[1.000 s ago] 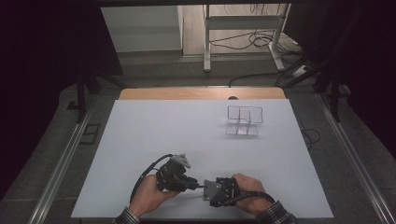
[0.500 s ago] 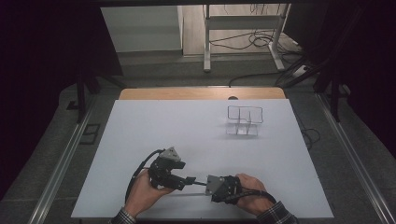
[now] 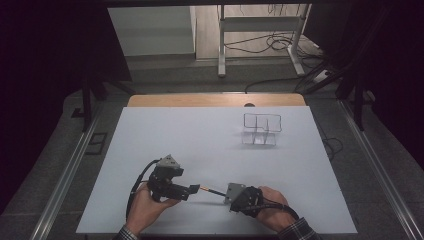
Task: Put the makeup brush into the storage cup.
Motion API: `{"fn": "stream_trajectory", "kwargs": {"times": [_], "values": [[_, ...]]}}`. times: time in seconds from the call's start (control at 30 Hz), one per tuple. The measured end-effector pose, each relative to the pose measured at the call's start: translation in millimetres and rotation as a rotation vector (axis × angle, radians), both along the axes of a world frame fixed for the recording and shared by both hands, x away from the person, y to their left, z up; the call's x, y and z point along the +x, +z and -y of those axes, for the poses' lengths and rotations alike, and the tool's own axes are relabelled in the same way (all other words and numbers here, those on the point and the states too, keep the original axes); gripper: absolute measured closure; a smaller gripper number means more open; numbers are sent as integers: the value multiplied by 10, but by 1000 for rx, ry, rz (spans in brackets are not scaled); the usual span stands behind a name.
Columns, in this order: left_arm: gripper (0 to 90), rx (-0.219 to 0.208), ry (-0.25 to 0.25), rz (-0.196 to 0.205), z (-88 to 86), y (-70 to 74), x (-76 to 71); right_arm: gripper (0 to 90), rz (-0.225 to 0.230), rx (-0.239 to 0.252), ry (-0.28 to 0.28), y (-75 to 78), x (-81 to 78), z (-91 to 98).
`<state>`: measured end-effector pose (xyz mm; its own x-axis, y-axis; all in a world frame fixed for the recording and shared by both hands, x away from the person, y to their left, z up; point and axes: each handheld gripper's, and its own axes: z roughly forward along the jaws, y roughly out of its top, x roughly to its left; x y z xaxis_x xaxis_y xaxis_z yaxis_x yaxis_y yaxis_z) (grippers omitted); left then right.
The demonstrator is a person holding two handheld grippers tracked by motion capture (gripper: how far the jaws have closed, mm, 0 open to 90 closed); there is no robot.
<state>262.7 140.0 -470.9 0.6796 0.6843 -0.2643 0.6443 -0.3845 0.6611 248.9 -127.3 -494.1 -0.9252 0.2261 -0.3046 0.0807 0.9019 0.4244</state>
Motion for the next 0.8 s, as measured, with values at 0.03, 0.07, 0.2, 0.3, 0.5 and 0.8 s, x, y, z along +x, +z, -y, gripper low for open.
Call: {"fn": "stream_trajectory", "kwargs": {"times": [0.03, 0.07, 0.2, 0.3, 0.5, 0.8], "values": [[142, -5, 5, -2, -11, -2, -9, 847, -5, 4, -7, -1, 2, 7], [143, -12, 12, -3, -22, -6, -17, 847, -6, 9, -16, 1, 4, 15], [148, -34, 33, -6, -57, -31, -46, 847, -30, 37, -69, 22, 5, 43], [155, -57, 47, -13, -46, -59, -72, 847, -42, 62, -109, 26, 10, 60], [177, -72, 30, -39, 85, -174, -138, 847, -65, 105, -185, 34, -9, 69], [314, -244, 34, -78, 171, -230, -132, 847, -98, 206, -272, 54, -42, 54]]}}
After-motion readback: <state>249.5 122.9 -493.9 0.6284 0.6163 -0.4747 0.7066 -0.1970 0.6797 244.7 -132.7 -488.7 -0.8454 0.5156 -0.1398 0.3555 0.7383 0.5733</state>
